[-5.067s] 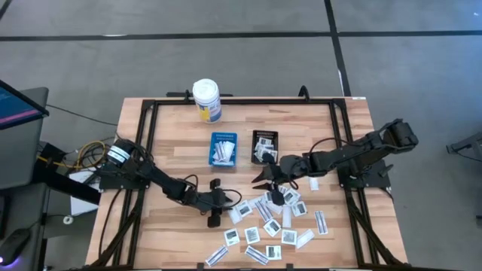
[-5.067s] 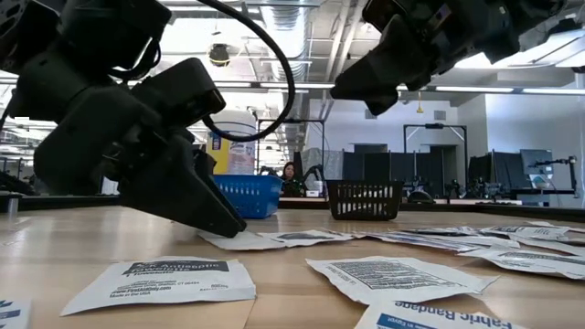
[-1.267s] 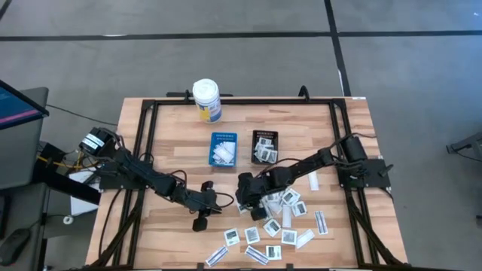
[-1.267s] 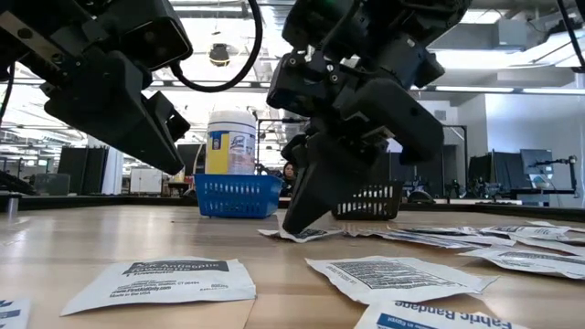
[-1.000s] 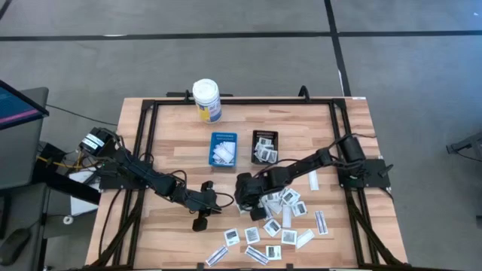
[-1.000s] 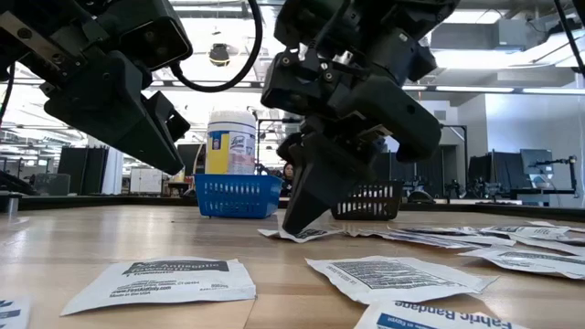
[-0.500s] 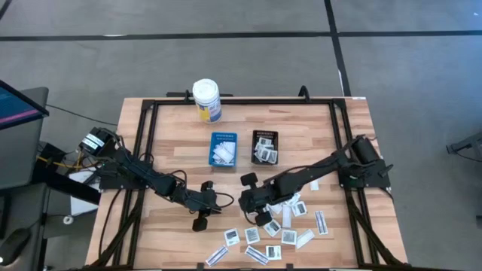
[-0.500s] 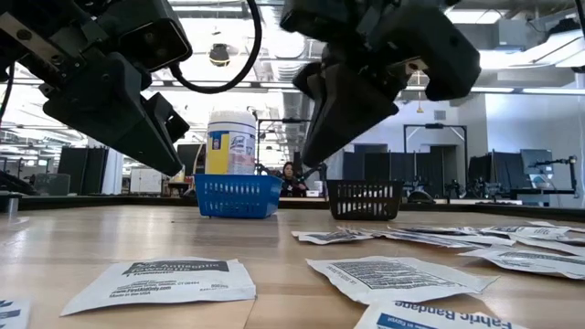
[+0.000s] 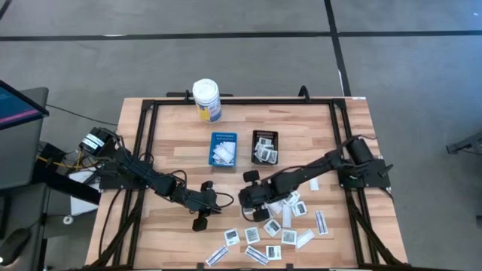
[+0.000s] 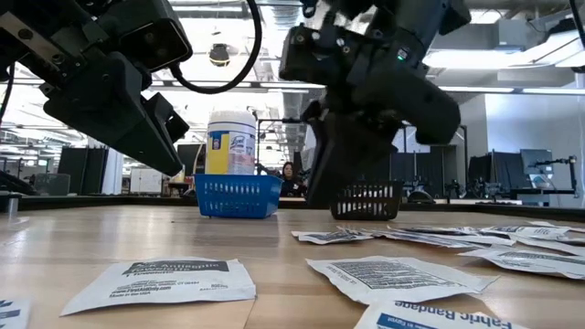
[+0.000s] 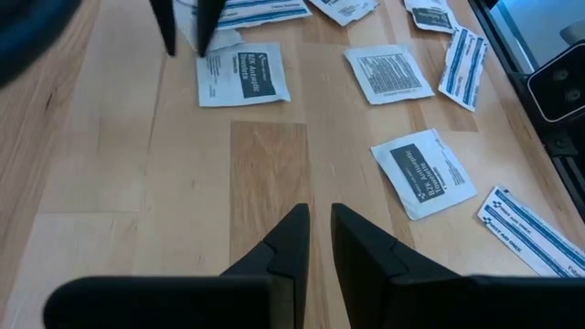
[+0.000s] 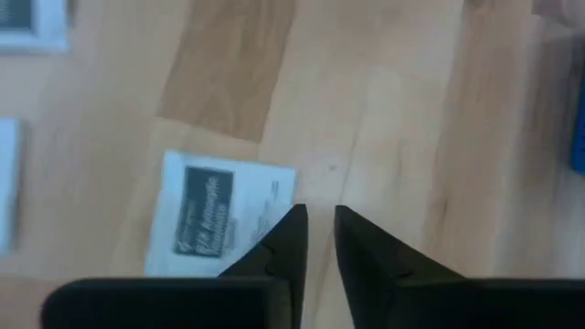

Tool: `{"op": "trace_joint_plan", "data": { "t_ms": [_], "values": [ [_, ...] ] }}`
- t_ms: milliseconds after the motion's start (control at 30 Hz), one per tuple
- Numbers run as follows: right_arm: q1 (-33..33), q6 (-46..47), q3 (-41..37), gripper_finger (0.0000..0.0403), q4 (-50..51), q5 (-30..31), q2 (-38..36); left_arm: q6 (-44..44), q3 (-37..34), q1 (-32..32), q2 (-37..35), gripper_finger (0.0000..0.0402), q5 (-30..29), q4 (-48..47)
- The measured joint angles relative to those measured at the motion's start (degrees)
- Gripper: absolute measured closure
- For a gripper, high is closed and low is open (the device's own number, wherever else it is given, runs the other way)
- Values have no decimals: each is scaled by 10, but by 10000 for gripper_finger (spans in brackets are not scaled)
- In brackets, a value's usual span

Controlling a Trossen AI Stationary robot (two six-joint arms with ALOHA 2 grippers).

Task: Pick & Place First Aid Supplies

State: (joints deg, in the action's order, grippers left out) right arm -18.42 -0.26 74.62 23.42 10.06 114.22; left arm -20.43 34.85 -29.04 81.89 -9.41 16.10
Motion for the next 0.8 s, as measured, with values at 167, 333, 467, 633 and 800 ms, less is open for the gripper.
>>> {"op": "trace_joint_plan", "data": {
  "t_ms": [167, 333, 467, 633, 800],
  "values": [
    [10, 14, 0, 315, -17, -65, 15, 0, 0, 0, 0, 353, 0, 3],
    [17, -1, 2, 299, -40, -90, 42, 0, 0, 0, 0, 353, 0, 3],
    [31, -1, 3, 292, -41, -92, 49, 0, 0, 0, 0, 353, 0, 3],
    [43, -56, 2, 293, -65, -90, 57, 0, 0, 0, 0, 353, 0, 3],
    [46, -72, 3, 317, -71, -91, 67, 0, 0, 0, 0, 353, 0, 3]
  ]
}}
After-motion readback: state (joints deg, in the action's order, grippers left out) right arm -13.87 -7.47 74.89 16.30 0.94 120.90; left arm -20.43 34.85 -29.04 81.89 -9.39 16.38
